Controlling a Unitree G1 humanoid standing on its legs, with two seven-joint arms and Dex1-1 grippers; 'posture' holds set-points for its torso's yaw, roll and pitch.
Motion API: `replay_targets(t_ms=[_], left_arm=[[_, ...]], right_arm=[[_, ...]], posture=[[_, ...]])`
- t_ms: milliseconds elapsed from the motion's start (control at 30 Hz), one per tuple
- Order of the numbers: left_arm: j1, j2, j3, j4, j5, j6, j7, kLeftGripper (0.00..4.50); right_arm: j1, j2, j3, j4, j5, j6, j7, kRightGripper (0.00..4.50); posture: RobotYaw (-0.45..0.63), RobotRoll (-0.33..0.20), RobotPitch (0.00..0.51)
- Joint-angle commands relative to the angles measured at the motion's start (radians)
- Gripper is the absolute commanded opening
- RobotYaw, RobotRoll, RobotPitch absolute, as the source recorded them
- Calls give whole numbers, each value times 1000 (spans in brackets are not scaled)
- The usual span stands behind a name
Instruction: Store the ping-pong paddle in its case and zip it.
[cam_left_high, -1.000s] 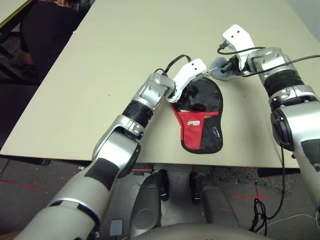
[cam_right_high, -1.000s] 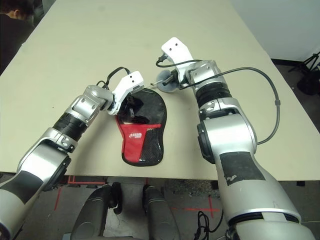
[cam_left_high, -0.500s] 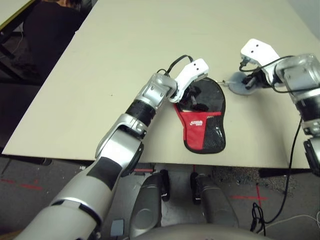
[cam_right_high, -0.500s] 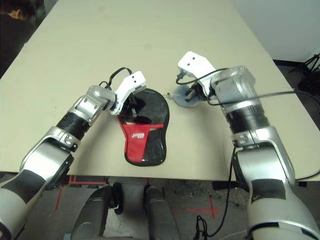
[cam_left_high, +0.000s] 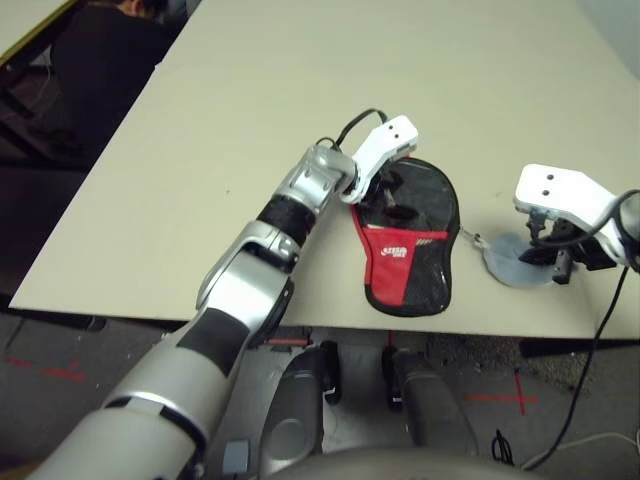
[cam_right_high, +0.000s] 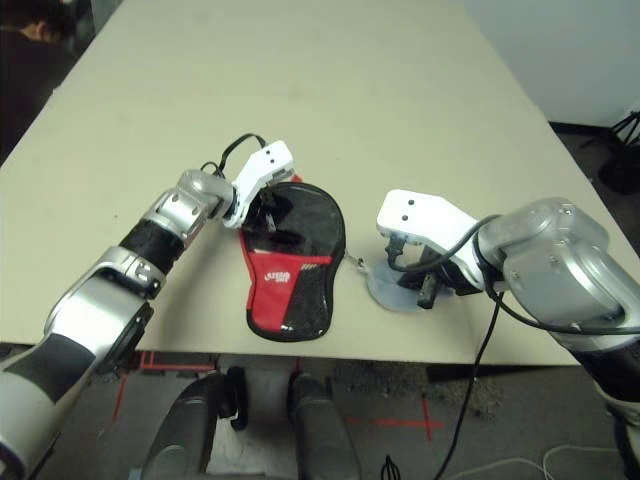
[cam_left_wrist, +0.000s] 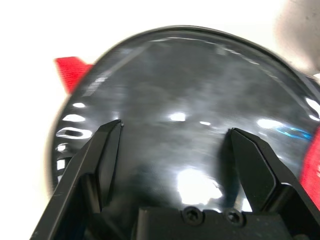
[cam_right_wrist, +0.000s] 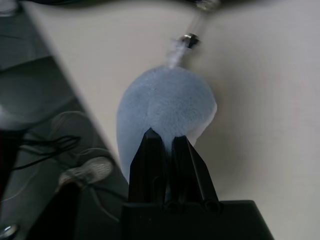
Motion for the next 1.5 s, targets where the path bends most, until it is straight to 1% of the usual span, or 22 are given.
replay_targets(t_ms=[33,67,133,267,433,533,600,667,733,800,967,1067,1233,1333,1400,1500], left_arm=[[9,-4,-10,66,28,-1,12,4500],[8,-5,-10,70,29,-7,10,4500],[9,-9,-13,72,30,-20,-1,4500],[17,-2,-45,19,32,-81,-100,4500],[-12,51,-58,-56,40,-142,-188,4500],[-20,87,-59,-115,28,-189,-273,4500],[-4,118,-83,-174,24,-200,-363,4500],[21,136,-113,-207,36,-189,-418,4500],[40,135,-134,-211,48,-179,-433,4500],[56,117,-153,-184,64,-172,-424,4500],[52,66,-198,-61,140,-218,-327,4500],[37,27,-194,12,154,-207,-296,4500],[-2,-10,-180,131,185,-215,-225,4500],[-19,-25,-172,166,188,-220,-201,4500],[-25,-31,-168,181,188,-221,-194,4500],[-34,-41,-160,197,186,-222,-185,4500]], right_arm=[[52,-34,-31,-55,92,46,-12,20],[54,-25,-36,-50,102,47,-31,20],[37,-6,-17,-5,86,15,-84,20],[-38,48,48,109,47,-44,-161,20],[-122,94,127,206,16,-94,-194,20],[-161,117,162,254,0,-117,-202,20],[-181,128,181,280,-20,-139,-210,20],[-202,142,194,294,-29,-146,-212,20],[-221,152,204,298,-33,-150,-210,20],[-241,161,214,293,-39,-152,-205,20],[-267,163,237,245,-38,-142,-192,20],[-264,134,246,190,-29,-143,-165,20],[-216,-2,254,28,10,-165,-53,20],[-141,-104,239,-77,43,-191,10,20],[-103,-132,222,-113,59,-201,19,20],[-53,-142,198,-157,81,-196,13,20]], posture=[[-244,0,215],[-245,0,216],[-248,0,216],[-242,0,214],[-234,0,213],[-225,0,212],[-223,0,211],[-223,0,211],[-227,0,210],[-229,0,211],[-236,0,212],[-239,0,213],[-253,0,214],[-262,0,217],[-263,0,218],[-264,0,220]])
